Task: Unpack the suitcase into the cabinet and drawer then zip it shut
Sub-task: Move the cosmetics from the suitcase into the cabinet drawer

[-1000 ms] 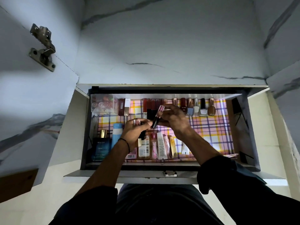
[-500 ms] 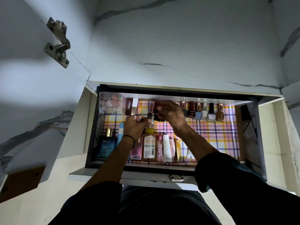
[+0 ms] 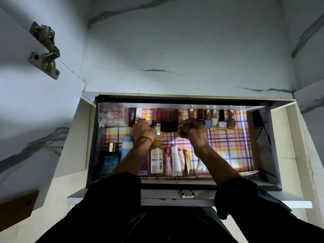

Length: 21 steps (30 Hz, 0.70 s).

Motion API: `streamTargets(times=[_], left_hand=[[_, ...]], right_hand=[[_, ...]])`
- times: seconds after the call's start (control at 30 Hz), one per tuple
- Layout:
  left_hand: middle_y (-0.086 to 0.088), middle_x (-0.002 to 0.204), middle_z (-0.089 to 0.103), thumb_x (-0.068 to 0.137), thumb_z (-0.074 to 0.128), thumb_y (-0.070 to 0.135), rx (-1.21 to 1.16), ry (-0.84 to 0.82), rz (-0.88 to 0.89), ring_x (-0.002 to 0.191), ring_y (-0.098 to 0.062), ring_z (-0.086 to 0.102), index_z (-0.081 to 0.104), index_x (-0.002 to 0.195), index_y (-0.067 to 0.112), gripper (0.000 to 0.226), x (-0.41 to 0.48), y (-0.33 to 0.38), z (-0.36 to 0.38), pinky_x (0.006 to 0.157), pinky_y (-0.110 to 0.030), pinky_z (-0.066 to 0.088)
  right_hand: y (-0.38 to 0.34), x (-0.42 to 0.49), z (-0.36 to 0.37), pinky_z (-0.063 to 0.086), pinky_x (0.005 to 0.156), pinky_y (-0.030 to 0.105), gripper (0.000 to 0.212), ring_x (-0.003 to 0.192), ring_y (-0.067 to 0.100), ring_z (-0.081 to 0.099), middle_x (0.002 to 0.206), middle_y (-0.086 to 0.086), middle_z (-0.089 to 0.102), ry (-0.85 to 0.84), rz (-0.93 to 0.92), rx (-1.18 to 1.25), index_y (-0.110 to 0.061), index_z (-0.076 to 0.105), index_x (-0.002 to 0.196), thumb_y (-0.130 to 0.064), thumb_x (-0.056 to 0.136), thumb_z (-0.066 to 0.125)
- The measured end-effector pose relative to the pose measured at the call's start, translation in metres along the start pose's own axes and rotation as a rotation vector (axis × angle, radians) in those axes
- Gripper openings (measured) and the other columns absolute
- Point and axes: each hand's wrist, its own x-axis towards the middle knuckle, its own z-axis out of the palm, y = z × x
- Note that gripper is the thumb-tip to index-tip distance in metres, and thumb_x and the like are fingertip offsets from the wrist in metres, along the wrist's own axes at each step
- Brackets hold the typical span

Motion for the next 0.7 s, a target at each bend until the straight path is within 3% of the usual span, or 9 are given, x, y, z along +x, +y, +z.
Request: streamTargets(times=[0.2,0.3,0.37,0.47,0.57,0.7], left_hand=[[-0.013,0.096,0.072,0.082,0.076,0.02,-0.202,-0.042,0.015,0.085,-0.027,0.069,0.069,0.101,0.002,0.027,0.007,-0.007,-0.001,0.066,-0.027,0.049],[-0.007,0.072,0.065,0.086,0.073,0.014,-0.593,-0.156,0.048,0.059,-0.021,0.06,0.068,0.09,0.001,0.014,0.002,-0.01,-0.01,0.051,-0.027,0.049],[-0.004,0.066,0.061,0.089,0.07,0.016,-0.874,-0.342,0.009,0.052,-0.016,0.054,0.067,0.085,0.005,0.013,-0.006,-0.01,-0.019,0.047,-0.025,0.044],[-0.007,0.077,0.067,0.094,0.062,0.025,-1.087,-0.56,-0.097,0.063,-0.017,0.062,0.065,0.096,0.005,0.02,-0.012,-0.008,-0.027,0.052,-0.024,0.049],[-0.013,0.096,0.073,0.096,0.059,0.022,-1.13,-0.549,-0.142,0.081,-0.024,0.07,0.065,0.108,0.003,0.024,-0.015,-0.011,-0.026,0.061,-0.03,0.056],[-0.019,0.119,0.067,0.097,0.056,0.021,-1.059,-0.508,-0.128,0.106,-0.038,0.065,0.063,0.122,0.004,0.031,-0.02,-0.015,-0.023,0.08,-0.052,0.057]], right_hand=[[0.001,-0.002,0.001,0.057,0.065,0.027,0.018,0.071,0.016,0.065,0.087,0.015,0.065,-0.011,-0.013,0.007,0.011,0.057,0.109,0.01,0.091,0.054],[-0.002,-0.004,0.004,0.055,0.061,0.025,0.019,0.071,0.019,0.065,0.085,0.013,0.066,-0.018,-0.013,0.032,0.01,0.058,0.109,0.01,0.092,0.052],[-0.005,-0.007,0.008,0.054,0.06,0.027,0.017,0.073,0.022,0.064,0.085,0.012,0.066,-0.036,-0.013,0.051,0.008,0.06,0.109,0.009,0.093,0.051],[-0.008,-0.015,0.015,0.051,0.057,0.027,0.013,0.069,0.019,0.062,0.081,0.012,0.066,-0.128,-0.023,0.039,0.002,0.062,0.105,0.004,0.098,0.051],[-0.007,-0.021,0.022,0.049,0.053,0.031,0.013,0.067,0.02,0.062,0.082,0.018,0.068,-0.193,-0.063,-0.034,0.0,0.065,0.103,-0.003,0.1,0.053],[-0.006,-0.025,0.03,0.049,0.053,0.025,0.013,0.066,0.016,0.063,0.083,0.012,0.07,-0.172,-0.107,-0.078,0.0,0.066,0.1,-0.009,0.099,0.056]])
